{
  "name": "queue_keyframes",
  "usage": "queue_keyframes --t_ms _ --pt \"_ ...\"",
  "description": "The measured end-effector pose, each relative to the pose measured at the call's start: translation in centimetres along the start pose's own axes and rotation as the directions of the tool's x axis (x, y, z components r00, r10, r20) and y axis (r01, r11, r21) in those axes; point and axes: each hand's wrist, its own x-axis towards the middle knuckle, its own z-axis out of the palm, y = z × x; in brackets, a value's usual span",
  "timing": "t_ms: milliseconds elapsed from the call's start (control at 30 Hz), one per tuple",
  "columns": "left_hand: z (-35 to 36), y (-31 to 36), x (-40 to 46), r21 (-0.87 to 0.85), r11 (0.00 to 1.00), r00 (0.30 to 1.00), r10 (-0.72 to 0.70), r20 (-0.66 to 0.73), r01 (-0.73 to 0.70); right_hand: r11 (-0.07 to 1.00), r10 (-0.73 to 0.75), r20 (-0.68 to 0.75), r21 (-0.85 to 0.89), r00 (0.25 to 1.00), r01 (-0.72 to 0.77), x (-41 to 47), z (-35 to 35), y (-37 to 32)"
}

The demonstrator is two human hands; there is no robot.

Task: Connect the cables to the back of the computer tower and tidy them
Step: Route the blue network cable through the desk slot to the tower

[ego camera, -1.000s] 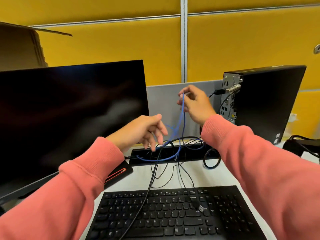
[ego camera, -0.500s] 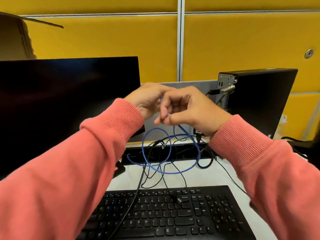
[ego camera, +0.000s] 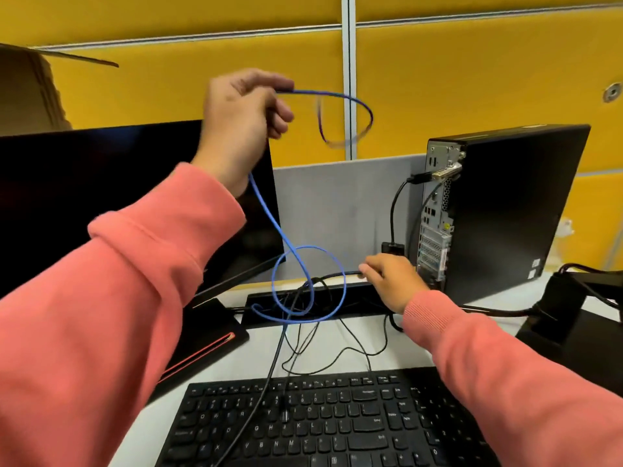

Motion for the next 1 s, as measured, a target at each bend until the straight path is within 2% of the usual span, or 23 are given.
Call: queue_keyframes --t_ms 100,200,333,367,433,500,533,567,633,667,700,767,800,867,933,1000 --pt "-1.2 0.1 1.3 0.058 0.997 0.999 -0.043 0.013 0.042 0.997 0.054 -0.017 0.057 0.998 -0.053 -0.2 -0.3 -0.1" --pt "-0.5 -0.8 0.8 0.119 0.989 0.992 -0.096 0.081 0.087 0.931 0.117 -0.022 0.350 0.993 -0.102 0.0 -1.5 -1.0" --pt "0.7 -2.3 -0.7 0.137 0.983 0.936 -0.158 0.316 0.120 0.780 0.052 -0.162 0.623 0.985 0.061 0.6 -4.0 -3.9" --pt "0.9 -2.4 -1.2 0.168 0.979 0.905 -0.172 0.389 0.113 0.760 0.037 -0.209 0.641 0.977 0.108 0.6 -4.7 -4.8" --pt "1.1 -2.6 -2.0 0.230 0.971 0.832 -0.180 0.525 0.065 0.812 -0.020 -0.283 0.554 0.959 0.181 0.5 -6.0 -6.6" --pt "1.1 -2.7 -2.6 0.261 0.965 0.787 -0.160 0.596 -0.002 0.856 -0.093 -0.221 0.480 0.971 0.191 0.3 -7.0 -7.1" --pt "1.0 -2.8 -2.7 0.278 0.960 0.793 -0.145 0.592 -0.032 0.827 -0.088 -0.124 0.544 0.988 0.142 0.1 -7.4 -7.1" --pt "0.8 -3.0 -2.8 0.299 0.953 0.817 -0.132 0.562 -0.052 0.750 -0.084 0.009 0.659 0.996 0.057 -0.3 -7.6 -7.1" --pt "0.5 -3.5 -2.9 0.324 0.944 0.883 -0.099 0.459 -0.063 0.509 -0.188 0.293 0.845 0.937 -0.163 -1.7 -7.5 -6.7" --pt "0.3 -3.7 -3.1 0.323 0.944 0.911 -0.079 0.404 -0.062 0.455 -0.254 0.348 0.866 0.902 -0.206 -2.5 -7.2 -6.6" --pt "0.2 -3.9 -3.2 0.319 0.946 0.933 -0.054 0.355 -0.066 0.468 -0.294 0.359 0.862 0.886 -0.194 -3.3 -6.7 -6.6" --pt "0.0 -4.1 -3.4 0.315 0.944 0.960 0.004 0.278 -0.095 0.510 -0.258 0.292 0.851 0.921 -0.127 -3.8 -5.3 -6.7" --pt "-0.2 -4.2 -3.6 0.307 0.945 0.966 0.031 0.257 -0.112 0.480 -0.207 0.218 0.872 0.954 -0.096 -3.7 -4.8 -6.8" --pt "-0.8 -4.6 -4.4 0.241 0.965 0.969 0.047 0.241 -0.107 0.291 -0.080 0.062 0.956 0.995 -0.036 -2.9 -4.8 -6.8" --pt "-1.7 -6.0 -6.3 0.195 0.979 0.966 0.005 0.259 -0.057 0.113 0.015 -0.041 0.993 0.999 0.039 -2.1 -6.4 -6.7" --pt "-2.6 -8.3 -9.4 0.254 0.967 0.943 -0.057 0.328 -0.030 0.055 0.074 -0.095 0.994 0.993 0.091 -1.7 -8.3 -6.8"
